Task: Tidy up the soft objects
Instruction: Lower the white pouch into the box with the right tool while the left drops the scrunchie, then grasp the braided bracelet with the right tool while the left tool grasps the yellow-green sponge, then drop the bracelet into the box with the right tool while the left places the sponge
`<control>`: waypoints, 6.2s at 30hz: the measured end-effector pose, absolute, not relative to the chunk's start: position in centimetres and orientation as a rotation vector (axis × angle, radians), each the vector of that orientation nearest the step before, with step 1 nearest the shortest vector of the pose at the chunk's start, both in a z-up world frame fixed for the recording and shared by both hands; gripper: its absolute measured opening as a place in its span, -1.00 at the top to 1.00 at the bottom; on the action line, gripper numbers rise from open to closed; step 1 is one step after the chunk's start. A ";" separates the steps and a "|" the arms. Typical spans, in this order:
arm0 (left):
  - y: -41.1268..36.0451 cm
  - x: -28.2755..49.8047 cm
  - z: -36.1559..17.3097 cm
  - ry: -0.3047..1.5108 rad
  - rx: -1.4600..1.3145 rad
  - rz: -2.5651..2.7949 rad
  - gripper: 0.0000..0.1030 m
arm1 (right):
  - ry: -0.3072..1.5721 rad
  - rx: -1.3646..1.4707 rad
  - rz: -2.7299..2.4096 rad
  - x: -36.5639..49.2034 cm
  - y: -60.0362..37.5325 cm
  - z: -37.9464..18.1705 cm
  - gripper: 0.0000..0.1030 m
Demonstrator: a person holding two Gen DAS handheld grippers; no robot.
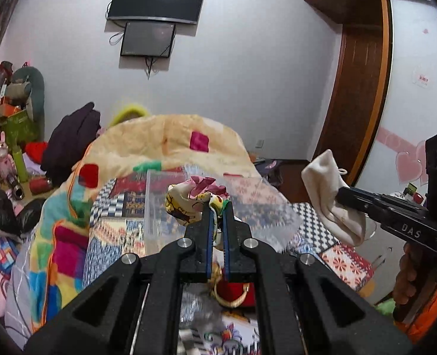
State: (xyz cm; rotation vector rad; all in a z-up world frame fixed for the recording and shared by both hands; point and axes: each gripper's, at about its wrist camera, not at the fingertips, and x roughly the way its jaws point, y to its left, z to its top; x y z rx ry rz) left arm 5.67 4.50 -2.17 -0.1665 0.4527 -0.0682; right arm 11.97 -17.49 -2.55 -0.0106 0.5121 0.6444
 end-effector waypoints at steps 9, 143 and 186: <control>4.1 10.5 -2.3 0.487 -0.115 -0.047 0.91 | 0.521 -0.051 0.621 15.6 -14.6 -2.6 0.77; 5.9 9.6 -11.5 0.744 -0.182 0.032 -0.17 | 0.880 -0.068 0.556 17.3 -17.4 -13.3 0.65; 3.3 19.0 -10.2 0.815 -0.078 -0.029 -0.19 | 0.771 -0.121 0.655 20.3 -11.2 -8.8 0.87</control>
